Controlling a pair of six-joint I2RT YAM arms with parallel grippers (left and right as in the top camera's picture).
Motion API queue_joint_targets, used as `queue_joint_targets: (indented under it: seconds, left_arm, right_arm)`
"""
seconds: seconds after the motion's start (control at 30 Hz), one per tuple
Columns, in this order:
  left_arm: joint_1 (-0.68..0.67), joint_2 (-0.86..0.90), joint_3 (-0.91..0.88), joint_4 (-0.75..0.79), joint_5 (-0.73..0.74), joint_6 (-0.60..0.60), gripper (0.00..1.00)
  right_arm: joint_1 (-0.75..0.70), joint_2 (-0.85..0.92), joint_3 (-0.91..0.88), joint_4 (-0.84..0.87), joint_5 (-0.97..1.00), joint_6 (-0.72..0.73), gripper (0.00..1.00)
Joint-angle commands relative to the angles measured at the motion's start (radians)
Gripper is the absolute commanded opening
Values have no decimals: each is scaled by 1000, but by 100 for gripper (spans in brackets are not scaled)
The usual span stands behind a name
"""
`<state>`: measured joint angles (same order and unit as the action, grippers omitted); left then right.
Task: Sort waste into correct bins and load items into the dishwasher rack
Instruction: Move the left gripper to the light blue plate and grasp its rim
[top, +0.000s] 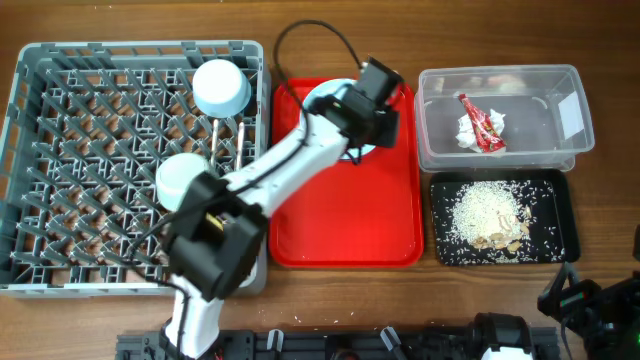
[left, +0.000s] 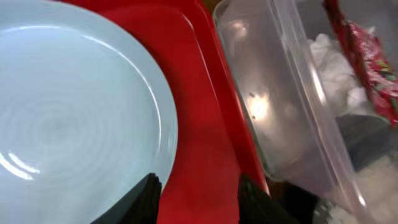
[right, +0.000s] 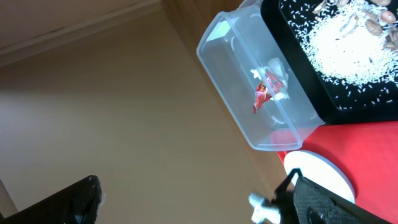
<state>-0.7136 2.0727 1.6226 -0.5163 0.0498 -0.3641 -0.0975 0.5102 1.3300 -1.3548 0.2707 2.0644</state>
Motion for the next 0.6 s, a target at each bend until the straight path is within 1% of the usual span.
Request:
queue_joint_targets:
  seconds: [0.0, 0.23, 0.27, 0.3, 0.33, 0.37, 0.47, 0.57]
  left_arm:
    - [-27, 72, 19, 52, -146, 20, 40]
    - [-36, 212, 18, 76, -149, 20, 36]
    - [-35, 235, 18, 76, -149, 20, 32]
    - [-35, 247, 18, 75, -149, 20, 17]
    - [-35, 247, 18, 74, -149, 20, 8]
    - [-35, 245, 19, 76, -149, 20, 4]
    - [-34, 180, 20, 71, -150, 20, 4]
    - [-25, 21, 21, 26, -148, 19, 4]
  right_arm:
    - [-3, -3, -3, -1, 10, 7, 100]
    - [-3, -3, -3, -1, 10, 7, 100]
    - [-3, -3, -3, -1, 10, 7, 100]
    - [-3, -3, -3, -1, 10, 7, 100]
    - [-3, -3, -3, -1, 10, 7, 100]
    - [-3, -3, -3, -1, 10, 7, 100]
    - [-3, -3, -3, -1, 10, 7, 100]
    - [-3, -3, -3, -1, 10, 7, 100]
